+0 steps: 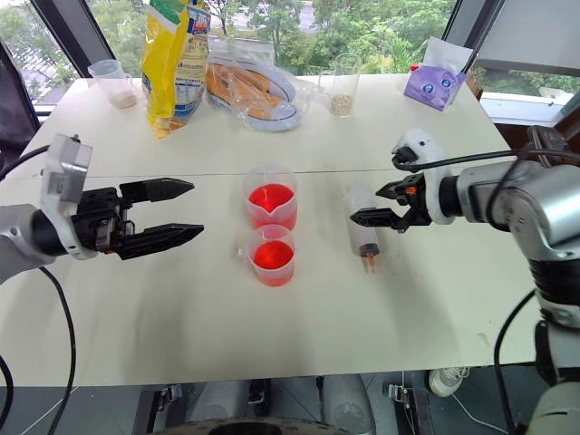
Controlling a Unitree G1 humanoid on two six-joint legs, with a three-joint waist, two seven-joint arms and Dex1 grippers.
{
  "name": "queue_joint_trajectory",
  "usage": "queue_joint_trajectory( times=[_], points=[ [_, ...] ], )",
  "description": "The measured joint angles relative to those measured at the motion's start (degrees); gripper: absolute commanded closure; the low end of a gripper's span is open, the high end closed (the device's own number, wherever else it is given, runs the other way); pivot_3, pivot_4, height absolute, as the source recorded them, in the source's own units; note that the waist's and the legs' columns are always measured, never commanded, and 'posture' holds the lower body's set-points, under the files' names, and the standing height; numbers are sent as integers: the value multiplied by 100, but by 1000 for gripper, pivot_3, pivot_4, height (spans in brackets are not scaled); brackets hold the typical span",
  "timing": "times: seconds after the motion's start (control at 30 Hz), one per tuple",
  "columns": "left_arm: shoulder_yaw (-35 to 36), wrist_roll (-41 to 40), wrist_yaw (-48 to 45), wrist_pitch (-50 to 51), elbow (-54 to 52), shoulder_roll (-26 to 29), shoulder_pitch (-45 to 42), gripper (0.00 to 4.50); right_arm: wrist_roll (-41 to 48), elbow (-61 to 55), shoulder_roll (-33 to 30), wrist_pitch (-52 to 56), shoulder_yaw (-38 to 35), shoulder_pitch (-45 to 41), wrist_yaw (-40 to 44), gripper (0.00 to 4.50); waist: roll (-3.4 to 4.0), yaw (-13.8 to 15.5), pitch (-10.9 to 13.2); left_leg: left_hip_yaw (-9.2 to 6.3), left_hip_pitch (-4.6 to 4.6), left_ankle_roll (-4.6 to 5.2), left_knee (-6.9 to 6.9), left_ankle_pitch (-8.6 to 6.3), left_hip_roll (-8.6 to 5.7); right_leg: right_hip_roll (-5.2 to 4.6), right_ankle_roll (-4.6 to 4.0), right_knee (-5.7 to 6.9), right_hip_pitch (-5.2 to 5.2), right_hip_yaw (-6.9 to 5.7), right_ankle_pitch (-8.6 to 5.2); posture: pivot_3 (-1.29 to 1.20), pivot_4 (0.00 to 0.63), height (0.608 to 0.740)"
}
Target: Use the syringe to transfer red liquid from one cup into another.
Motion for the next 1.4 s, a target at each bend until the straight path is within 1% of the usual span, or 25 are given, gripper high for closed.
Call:
queue_joint_trajectory(
  times=[0.13, 0.27, 0.5, 0.6, 0.7, 0.73, 0.83, 0.87, 0.93, 1.03, 1.13, 1.2, 1.3, 1.4],
  points=[
    [-153, 135, 8, -98, -6, -147, -35, 0, -488, 968, 630, 469, 295, -561, -470, 31, 0, 0, 0, 2, -1, 0, 0, 0, -1, 2, 1, 4, -1, 1, 1, 0, 150, 740],
    [-281, 231, 30, -154, -52, -273, -19, 0, -904, 1763, 1023, 531, 662, -877, -608, 31, 0, 12, 0, 0, -3, 2, -1, -1, -6, 0, 15, 3, -1, 1, 10, 0, 150, 740],
    [-273, 278, 188, -224, -164, -401, 132, 0, -1398, 2136, 1213, 290, 1333, -970, -371, 31, 0, -8, 0, -1, -4, 5, -1, -2, -7, 0, 23, 5, -1, 0, 14, 0, 150, 740],
    [-224, 278, 261, -225, -241, -404, 174, 0, -1610, 2210, 1297, 134, 1497, -999, -288, 31, -1, -16, -1, -1, 0, 4, 0, -2, -6, 2, 24, 7, 0, 0, 14, 0, 150, 740],
    [-204, 277, 300, -225, -300, -410, 257, 0, -1838, 2286, 1403, 13, 1603, -1041, -248, 850, -2, -26, -2, 0, 5, 2, 0, -1, -5, 2, 23, 7, 4, 0, 14, 0, 150, 740],
    [-203, 277, 313, -225, -303, -413, 257, 0, -1923, 2324, 1435, -35, 1618, -1047, -249, 1423, -3, -25, -2, -1, 6, 1, 1, 0, -5, 3, 22, 7, 4, 0, 14, 0, 150, 740],
    [-199, 276, 356, -225, -312, -413, 256, 0, -2083, 2363, 1526, -124, 1625, -1050, -235, 2801, -3, -31, -3, -1, 8, 0, 1, 1, -2, 6, 23, 8, 5, 0, 14, 0, 150, 740],
    [-199, 276, 362, -225, -314, -413, 256, 0, -2115, 2358, 1532, -126, 1625, -1049, -198, 3083, -3, -31, -3, -1, 8, 0, 1, 1, -1, 7, 23, 8, 5, 0, 15, 0, 150, 740],
    [-198, 276, 363, -225, -316, -413, 256, 0, -2133, 2348, 1532, -114, 1604, -1039, -176, 3085, -3, -29, -3, -1, 8, 0, 1, 1, -1, 7, 23, 8, 5, 0, 15, 0, 150, 740],
    [-198, 290, 355, -225, -312, -408, 246, 0, -2122, 2274, 1526, 24, 1400, -957, -181, 3085, -3, -11, -3, -1, 7, 0, 0, 1, -1, 7, 23, 8, 5, 0, 15, 0, 150, 740],
    [-194, 326, 311, -226, -189, -379, 105, 0, -2104, 2065, 1506, 178, 1007, -937, -267, 3085, 1, -2, -1, -1, 2, 0, 0, 1, -2, 6, 23, 8, 1, 0, 15, 0, 150, 740],
    [-192, 332, 254, -228, -83, -332, 2, 0, -2044, 1777, 1505, 102, 563, -941, -319, 3085, 1, 1, 0, -1, 2, 0, 0, 1, -2, 6, 24, 7, 1, 0, 15, 0, 150, 740],
    [-197, 374, 173, -231, 142, -279, -221, 0, -1793, 1123, 1593, -371, -292, -941, -339, 3085, 1, 1, 0, -2, 1, 0, -2, 1, -2, 7, 27, 7, 0, -1, 16, 0, 150, 740],
    [-227, 439, 31, -237, 379, -272, -478, 0, -1463, 510, 1975, -742, -961, -948, -375, 3085, 0, -16, -1, -2, 2, 0, -4, 1, -1, 9, 28, 8, 1, -2, 17, 0, 150, 740]
  ],
)
